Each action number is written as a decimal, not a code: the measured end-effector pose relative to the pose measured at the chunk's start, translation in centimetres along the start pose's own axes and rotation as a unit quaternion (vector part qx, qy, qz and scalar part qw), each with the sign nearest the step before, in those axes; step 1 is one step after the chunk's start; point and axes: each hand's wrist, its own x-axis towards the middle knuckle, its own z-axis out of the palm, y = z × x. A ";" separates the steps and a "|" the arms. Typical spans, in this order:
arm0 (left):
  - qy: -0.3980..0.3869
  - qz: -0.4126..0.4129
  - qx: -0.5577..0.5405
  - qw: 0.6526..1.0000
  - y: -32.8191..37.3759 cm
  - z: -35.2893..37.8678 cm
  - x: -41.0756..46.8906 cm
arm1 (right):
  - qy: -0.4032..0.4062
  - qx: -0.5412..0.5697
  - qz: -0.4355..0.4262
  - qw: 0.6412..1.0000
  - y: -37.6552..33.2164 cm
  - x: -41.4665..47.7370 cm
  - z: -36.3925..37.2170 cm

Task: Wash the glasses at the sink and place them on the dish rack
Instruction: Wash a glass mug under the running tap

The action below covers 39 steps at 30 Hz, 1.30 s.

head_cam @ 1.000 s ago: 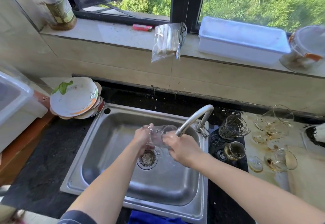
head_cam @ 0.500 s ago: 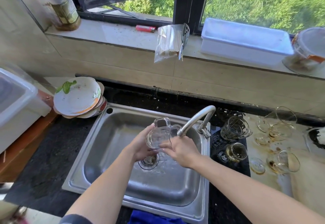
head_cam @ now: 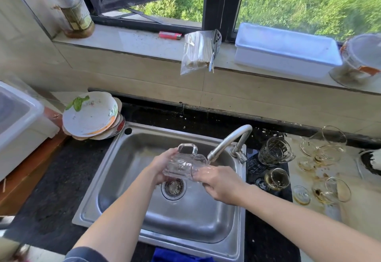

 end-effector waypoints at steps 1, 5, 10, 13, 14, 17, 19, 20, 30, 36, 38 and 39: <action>0.002 -0.007 -0.005 1.000 -0.2 -0.3 0.3 | 0.017 -0.003 -0.010 1.000 0.6 -0.1 0.3; -0.023 -0.016 0.021 0.999 -0.3 1.2 0.3 | -0.002 -0.065 0.012 0.998 -0.4 1.7 0.7; 0.005 -0.030 0.085 0.996 0.9 -0.5 0.2 | 0.055 -0.055 -0.083 0.993 1.5 -0.3 0.9; -0.031 -0.043 0.104 0.993 1.1 0.7 -0.6 | 0.034 -0.127 -0.056 0.990 0.7 1.5 1.2; -0.032 -0.036 0.093 0.994 1.1 0.8 -0.9 | 0.022 -0.113 -0.027 0.993 0.3 2.0 1.0; -0.071 -0.006 0.028 0.997 -0.1 -0.1 -0.5 | 0.028 0.033 0.083 0.996 -0.3 1.9 0.6; -0.066 0.007 -0.035 0.997 -1.0 0.2 -0.1 | 0.050 0.107 0.122 0.986 -1.4 2.1 0.4; -0.049 0.009 -0.057 0.997 -1.4 0.7 0.1 | 0.054 0.143 0.132 0.979 -1.8 2.4 0.5; -0.002 -0.001 0.007 1.000 0.0 0.6 0.3 | 0.009 -0.092 0.002 0.996 -0.8 2.5 0.0; 0.043 -0.038 0.021 0.998 0.7 -1.5 0.1 | 0.080 -0.067 -0.104 0.989 1.1 0.9 0.2; 0.011 -0.052 0.032 0.998 0.6 -0.5 0.0 | 0.040 -0.132 -0.076 0.988 0.5 2.4 0.4; 0.003 -0.057 0.043 0.997 0.6 -0.2 0.1 | 0.014 -0.154 -0.065 0.986 0.4 3.1 0.7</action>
